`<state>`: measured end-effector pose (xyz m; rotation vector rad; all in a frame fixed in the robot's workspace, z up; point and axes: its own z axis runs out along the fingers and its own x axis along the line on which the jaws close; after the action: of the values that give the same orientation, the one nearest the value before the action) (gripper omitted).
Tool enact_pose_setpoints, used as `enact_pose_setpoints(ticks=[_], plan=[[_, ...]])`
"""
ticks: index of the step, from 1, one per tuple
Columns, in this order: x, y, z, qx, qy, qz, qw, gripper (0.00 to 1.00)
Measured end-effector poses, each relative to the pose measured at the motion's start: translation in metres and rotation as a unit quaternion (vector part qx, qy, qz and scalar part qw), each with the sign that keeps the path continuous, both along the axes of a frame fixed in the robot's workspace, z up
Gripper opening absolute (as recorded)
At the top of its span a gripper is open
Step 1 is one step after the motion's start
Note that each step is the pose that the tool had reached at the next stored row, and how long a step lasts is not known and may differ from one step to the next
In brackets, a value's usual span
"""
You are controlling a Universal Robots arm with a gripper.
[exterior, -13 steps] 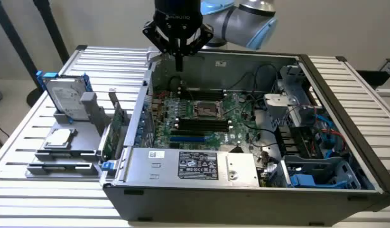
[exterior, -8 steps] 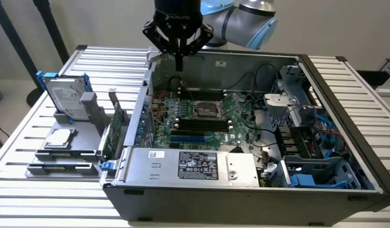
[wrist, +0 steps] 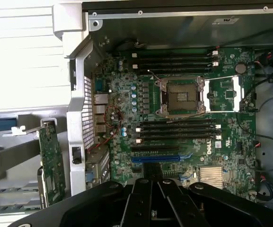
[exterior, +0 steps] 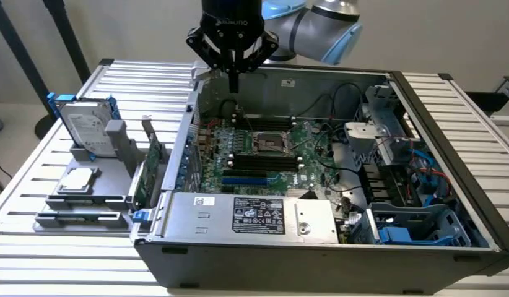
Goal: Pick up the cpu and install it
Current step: 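Reach for the cpu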
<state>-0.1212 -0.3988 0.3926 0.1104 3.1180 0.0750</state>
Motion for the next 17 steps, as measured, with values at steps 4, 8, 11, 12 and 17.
enact_pose_setpoints(ticks=[4,8,11,12,17], plan=[[-0.014,0.0,0.0,0.0,0.0,0.0,1.0,0.11],[-0.033,0.0,-0.0001,0.0,0.0,0.0,1.0,0.11],[-0.046,0.0,-0.0008,-0.0001,0.0,0.0,1.0,0.11],[-0.051,0.0,-0.0012,-0.0001,0.0,0.0,1.0,0.11],[-0.074,0.0,-0.0032,-0.001,0.0,0.0,1.0,0.11]])
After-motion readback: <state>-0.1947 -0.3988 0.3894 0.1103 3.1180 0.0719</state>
